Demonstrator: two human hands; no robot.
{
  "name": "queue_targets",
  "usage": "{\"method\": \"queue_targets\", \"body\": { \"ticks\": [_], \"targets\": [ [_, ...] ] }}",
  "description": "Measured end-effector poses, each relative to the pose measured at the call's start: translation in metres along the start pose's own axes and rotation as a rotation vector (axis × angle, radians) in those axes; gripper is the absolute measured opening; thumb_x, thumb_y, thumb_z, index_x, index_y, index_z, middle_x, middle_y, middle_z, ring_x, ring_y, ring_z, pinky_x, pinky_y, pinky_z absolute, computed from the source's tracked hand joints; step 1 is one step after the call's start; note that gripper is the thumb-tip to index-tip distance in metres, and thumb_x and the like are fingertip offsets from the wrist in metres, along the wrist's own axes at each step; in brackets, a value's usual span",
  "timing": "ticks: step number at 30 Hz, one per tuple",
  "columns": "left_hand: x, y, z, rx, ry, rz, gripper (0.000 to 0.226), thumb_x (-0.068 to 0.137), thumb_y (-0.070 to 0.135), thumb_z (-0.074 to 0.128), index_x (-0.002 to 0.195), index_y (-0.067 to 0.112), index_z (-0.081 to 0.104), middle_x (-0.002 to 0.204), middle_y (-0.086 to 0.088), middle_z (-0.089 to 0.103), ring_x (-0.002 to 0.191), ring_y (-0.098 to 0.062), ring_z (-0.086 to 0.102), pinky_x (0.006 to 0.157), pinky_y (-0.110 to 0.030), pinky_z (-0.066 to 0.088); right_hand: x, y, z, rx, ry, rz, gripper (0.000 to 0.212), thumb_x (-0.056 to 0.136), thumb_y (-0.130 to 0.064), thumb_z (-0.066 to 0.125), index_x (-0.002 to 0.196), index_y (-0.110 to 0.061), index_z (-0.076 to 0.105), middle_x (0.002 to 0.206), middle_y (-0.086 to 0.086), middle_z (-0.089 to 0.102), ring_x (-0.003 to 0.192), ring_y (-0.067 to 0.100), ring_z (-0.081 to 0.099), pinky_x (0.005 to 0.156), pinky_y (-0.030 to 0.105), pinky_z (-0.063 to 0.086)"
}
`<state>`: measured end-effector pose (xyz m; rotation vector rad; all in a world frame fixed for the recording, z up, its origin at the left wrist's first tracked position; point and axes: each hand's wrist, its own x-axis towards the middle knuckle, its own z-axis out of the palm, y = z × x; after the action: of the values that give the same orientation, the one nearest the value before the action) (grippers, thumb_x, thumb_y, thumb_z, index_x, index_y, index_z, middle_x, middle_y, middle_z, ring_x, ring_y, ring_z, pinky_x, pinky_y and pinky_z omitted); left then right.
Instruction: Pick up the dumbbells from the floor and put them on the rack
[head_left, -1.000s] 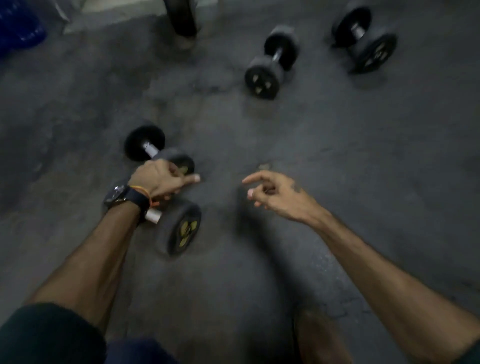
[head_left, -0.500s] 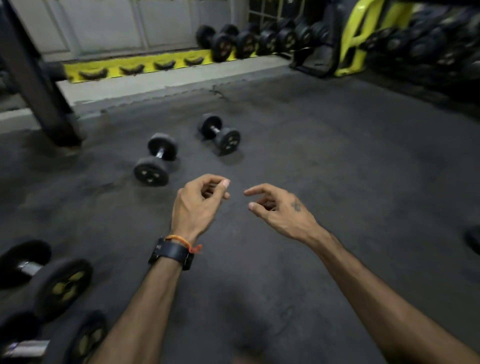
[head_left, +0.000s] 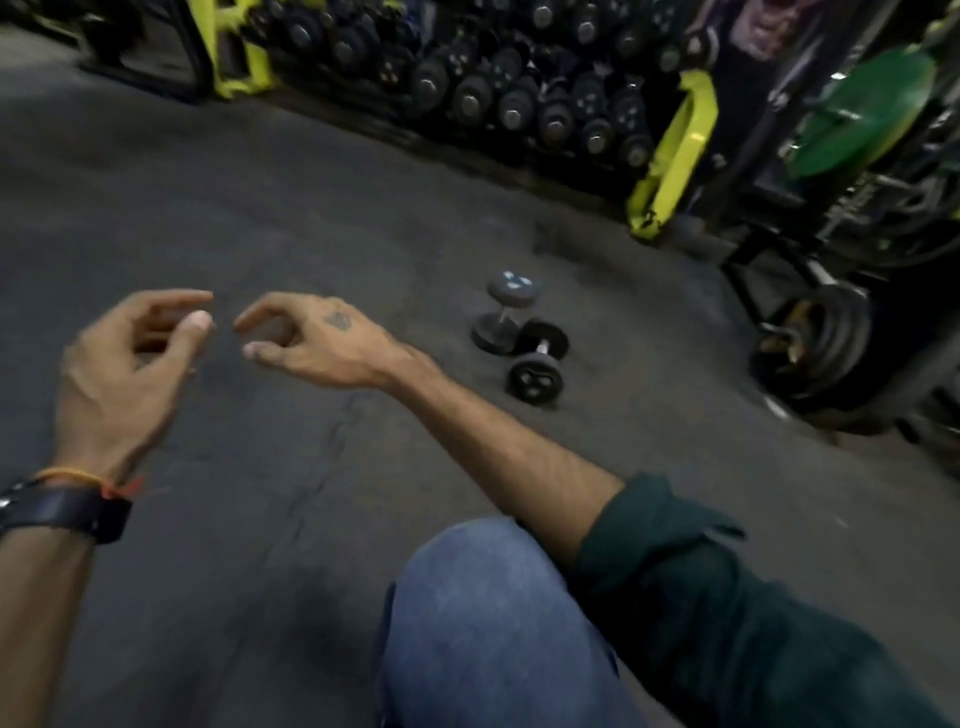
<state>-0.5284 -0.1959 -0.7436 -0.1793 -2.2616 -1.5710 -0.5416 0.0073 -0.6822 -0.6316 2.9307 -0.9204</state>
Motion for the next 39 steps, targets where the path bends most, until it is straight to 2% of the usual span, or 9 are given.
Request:
{"method": "queue_targets", "body": {
  "ticks": [4,11,18,22,28,30,33,36,39],
  "targets": [
    [-0.001,0.005,0.041,-0.025,-0.110,0.051,0.034,0.102,0.051,0.063,0.131,0.036,0.069,0.115,-0.002,0.075,0.105,-0.026,0.074,0.086,-0.055,0.064,-0.031,0.030,-0.010,0.081,-0.018,0.045,0.039,0.098,-0.041,0.074,0.134,-0.028,0.068,0.114,-0.004,0.078,0.102,0.008,0.073,0.085,0.018,0.051],
    [0.011,0.037,0.092,-0.105,-0.123,0.109,0.028,0.104,0.042,0.064,0.131,0.040,0.067,0.115,0.003,0.075,0.107,-0.019,0.074,0.088,-0.054,0.063,-0.052,0.077,-0.043,0.167,0.134,0.119,0.038,0.097,-0.045,0.073,0.133,-0.037,0.064,0.114,-0.006,0.077,0.101,0.006,0.073,0.097,0.033,0.059],
    [0.020,0.073,0.143,-0.097,-0.252,0.121,0.020,0.102,0.036,0.067,0.121,0.038,0.072,0.103,0.012,0.075,0.092,-0.002,0.069,0.080,-0.032,0.060,-0.112,0.132,-0.087,0.086,0.203,0.287,0.032,0.097,-0.045,0.072,0.128,-0.038,0.067,0.105,-0.011,0.076,0.093,0.003,0.073,0.092,0.031,0.060],
    [0.015,0.076,0.164,-0.064,-0.334,0.091,0.017,0.100,0.034,0.069,0.116,0.036,0.075,0.102,0.012,0.076,0.089,0.000,0.068,0.079,-0.025,0.059,-0.162,0.176,-0.112,-0.015,0.102,0.430,0.031,0.095,-0.042,0.076,0.125,-0.036,0.071,0.106,-0.010,0.076,0.095,0.003,0.072,0.093,0.029,0.059],
    [0.026,0.052,0.245,-0.035,-0.423,0.073,0.021,0.099,0.037,0.069,0.120,0.037,0.073,0.103,0.013,0.076,0.091,-0.006,0.070,0.086,-0.037,0.062,-0.180,0.326,-0.116,0.033,0.209,0.655,0.042,0.092,-0.011,0.074,0.131,-0.027,0.069,0.107,-0.004,0.078,0.098,0.011,0.075,0.098,0.040,0.060],
    [0.047,0.041,0.302,-0.026,-0.461,0.073,0.024,0.099,0.037,0.070,0.123,0.038,0.071,0.102,0.014,0.075,0.094,-0.006,0.071,0.089,-0.038,0.062,-0.149,0.400,-0.121,0.023,0.240,0.713,0.045,0.091,-0.014,0.072,0.133,-0.029,0.066,0.109,-0.004,0.077,0.101,0.013,0.074,0.099,0.038,0.060],
    [0.085,0.035,0.373,-0.033,-0.513,0.093,0.025,0.100,0.037,0.069,0.125,0.037,0.070,0.105,0.012,0.075,0.099,-0.009,0.072,0.092,-0.041,0.061,-0.100,0.497,-0.120,-0.064,0.118,0.831,0.061,0.088,-0.022,0.073,0.146,-0.025,0.053,0.128,0.008,0.071,0.118,0.027,0.068,0.103,0.034,0.052],
    [0.130,0.032,0.435,-0.030,-0.535,0.067,0.025,0.101,0.034,0.069,0.125,0.035,0.070,0.106,0.009,0.076,0.099,-0.012,0.072,0.091,-0.043,0.061,-0.060,0.586,-0.097,-0.068,-0.061,0.949,0.088,0.084,-0.033,0.083,0.157,-0.017,0.037,0.146,0.021,0.056,0.133,0.039,0.057,0.111,0.040,0.048],
    [0.168,0.039,0.478,-0.026,-0.544,0.040,0.024,0.101,0.032,0.069,0.125,0.036,0.070,0.105,0.009,0.076,0.098,-0.013,0.072,0.089,-0.043,0.061,-0.042,0.637,-0.069,-0.024,-0.093,1.001,0.101,0.081,-0.037,0.088,0.162,-0.024,0.029,0.144,0.024,0.045,0.132,0.047,0.053,0.113,0.048,0.046]
  ]
}}
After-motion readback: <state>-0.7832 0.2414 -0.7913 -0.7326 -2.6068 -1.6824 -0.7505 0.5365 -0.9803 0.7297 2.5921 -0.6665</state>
